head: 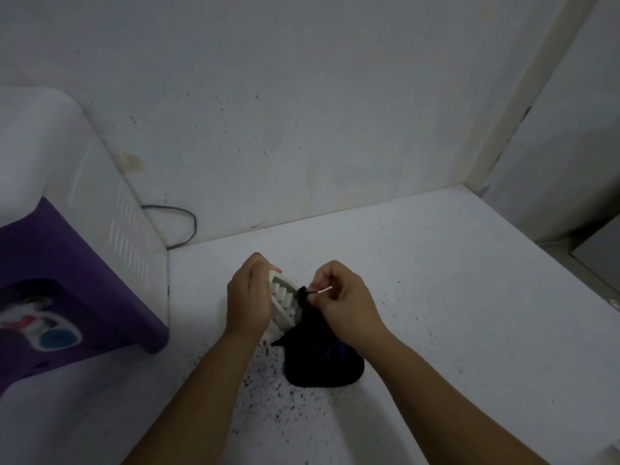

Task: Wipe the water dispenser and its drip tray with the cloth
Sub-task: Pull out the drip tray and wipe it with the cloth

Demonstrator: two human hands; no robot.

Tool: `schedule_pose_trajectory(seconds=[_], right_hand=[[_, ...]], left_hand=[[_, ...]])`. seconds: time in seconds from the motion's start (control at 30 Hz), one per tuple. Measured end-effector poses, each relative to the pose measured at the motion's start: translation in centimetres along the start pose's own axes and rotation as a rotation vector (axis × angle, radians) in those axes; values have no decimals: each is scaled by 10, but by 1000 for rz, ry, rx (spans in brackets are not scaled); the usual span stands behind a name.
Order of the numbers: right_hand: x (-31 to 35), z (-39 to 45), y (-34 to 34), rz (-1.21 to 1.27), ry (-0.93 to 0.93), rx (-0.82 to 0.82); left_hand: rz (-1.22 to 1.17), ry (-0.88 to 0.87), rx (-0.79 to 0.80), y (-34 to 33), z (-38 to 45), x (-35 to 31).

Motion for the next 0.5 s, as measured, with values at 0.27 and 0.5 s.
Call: schedule_pose_trajectory(seconds=[0.27, 0.5], right_hand=[[-6, -8, -21, -82, 57, -172], [-12, -3, -23, -64, 1, -207]], left_hand=[[-34, 75, -50, 2, 1, 11], [39, 92, -60, 6, 4, 14]])
Point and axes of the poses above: each hand's wrist, its own z-axis towards the middle knuckle, its own y-axis out of the back of the hand, x = y × z, the point moved 10 cm from there along z, towards the middle knuckle, and after that the axes turned 14 degrees about x, right-handed, at the moved point
